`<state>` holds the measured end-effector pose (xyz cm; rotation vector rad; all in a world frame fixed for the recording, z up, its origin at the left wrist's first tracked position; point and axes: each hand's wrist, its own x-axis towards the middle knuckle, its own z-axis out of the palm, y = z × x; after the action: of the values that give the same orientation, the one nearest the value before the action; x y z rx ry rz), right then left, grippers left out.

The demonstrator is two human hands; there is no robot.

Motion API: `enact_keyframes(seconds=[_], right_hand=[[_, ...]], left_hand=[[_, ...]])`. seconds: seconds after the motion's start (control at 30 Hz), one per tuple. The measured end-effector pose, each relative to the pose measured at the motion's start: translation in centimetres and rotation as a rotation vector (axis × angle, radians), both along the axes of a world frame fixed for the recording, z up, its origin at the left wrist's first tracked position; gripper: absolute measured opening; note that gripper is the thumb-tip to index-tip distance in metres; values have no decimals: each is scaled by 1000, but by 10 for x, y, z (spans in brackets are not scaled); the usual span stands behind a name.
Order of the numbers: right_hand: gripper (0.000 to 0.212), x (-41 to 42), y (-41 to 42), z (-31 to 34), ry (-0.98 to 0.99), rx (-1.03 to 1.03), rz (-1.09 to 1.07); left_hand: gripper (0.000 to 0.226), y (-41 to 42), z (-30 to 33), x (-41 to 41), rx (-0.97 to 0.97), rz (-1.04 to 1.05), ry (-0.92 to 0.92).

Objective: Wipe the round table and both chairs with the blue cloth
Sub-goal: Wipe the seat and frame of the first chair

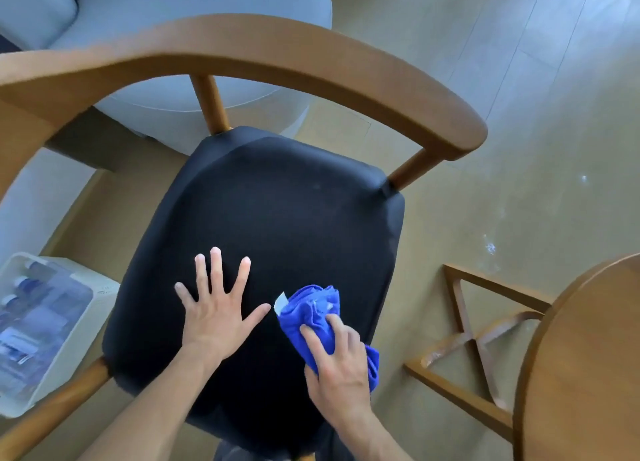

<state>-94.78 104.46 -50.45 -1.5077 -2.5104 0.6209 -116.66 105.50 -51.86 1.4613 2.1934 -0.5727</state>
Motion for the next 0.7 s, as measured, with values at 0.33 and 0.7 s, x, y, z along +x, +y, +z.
enact_keyframes(seconds=[0.33, 0.7], right_hand=[[57, 14, -21, 16, -70, -33, 193], [49, -10, 172, -5, -79, -54, -862]], left_hand=[[104, 2, 11, -21, -19, -114, -75], [115, 13, 5, -37, -21, -164, -88]])
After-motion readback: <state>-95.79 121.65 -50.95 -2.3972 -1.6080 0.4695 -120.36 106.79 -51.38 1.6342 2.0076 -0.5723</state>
